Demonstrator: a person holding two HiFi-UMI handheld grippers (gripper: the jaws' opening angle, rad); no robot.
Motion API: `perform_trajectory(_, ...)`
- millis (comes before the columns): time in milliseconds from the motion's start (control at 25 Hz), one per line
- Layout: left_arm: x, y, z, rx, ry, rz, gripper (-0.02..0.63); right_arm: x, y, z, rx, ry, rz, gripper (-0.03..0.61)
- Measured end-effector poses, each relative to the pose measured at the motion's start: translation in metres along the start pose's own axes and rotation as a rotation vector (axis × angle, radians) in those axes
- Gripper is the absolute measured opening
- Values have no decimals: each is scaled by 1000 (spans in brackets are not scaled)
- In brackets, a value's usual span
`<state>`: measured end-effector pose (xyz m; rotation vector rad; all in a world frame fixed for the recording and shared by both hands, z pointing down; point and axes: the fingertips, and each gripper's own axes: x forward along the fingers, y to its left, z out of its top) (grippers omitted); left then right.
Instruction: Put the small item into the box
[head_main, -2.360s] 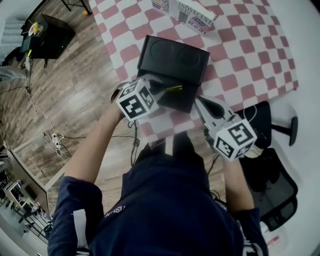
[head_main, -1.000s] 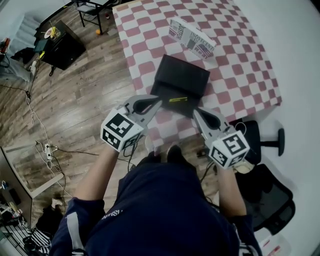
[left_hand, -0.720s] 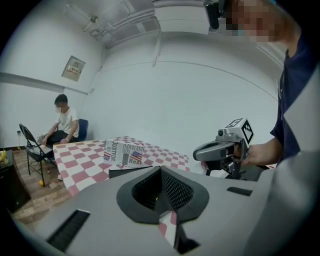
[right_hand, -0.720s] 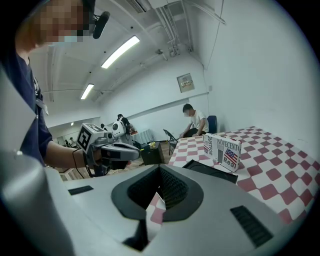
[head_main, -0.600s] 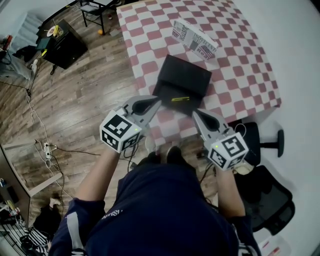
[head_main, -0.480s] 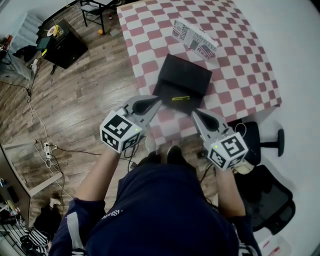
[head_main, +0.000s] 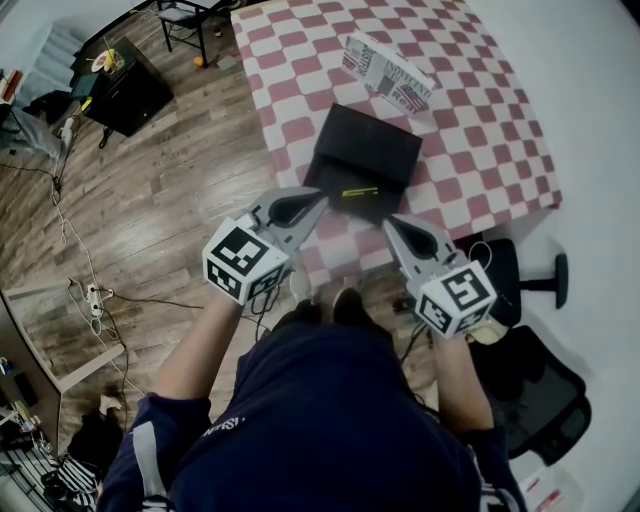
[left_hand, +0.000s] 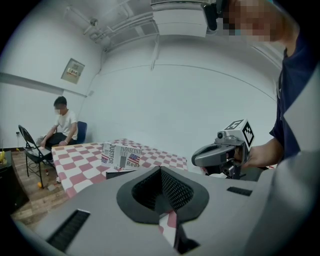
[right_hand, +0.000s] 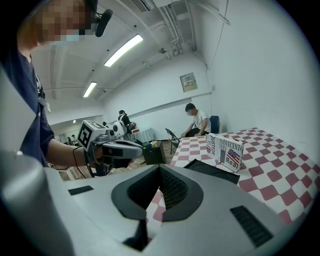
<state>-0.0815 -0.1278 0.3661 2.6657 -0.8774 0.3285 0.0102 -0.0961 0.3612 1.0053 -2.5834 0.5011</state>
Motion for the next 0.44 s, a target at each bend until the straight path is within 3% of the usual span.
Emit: perform_trajectory(440,6,0,-5,6,25,8,31,1,-3,-2,-4,13,19,15)
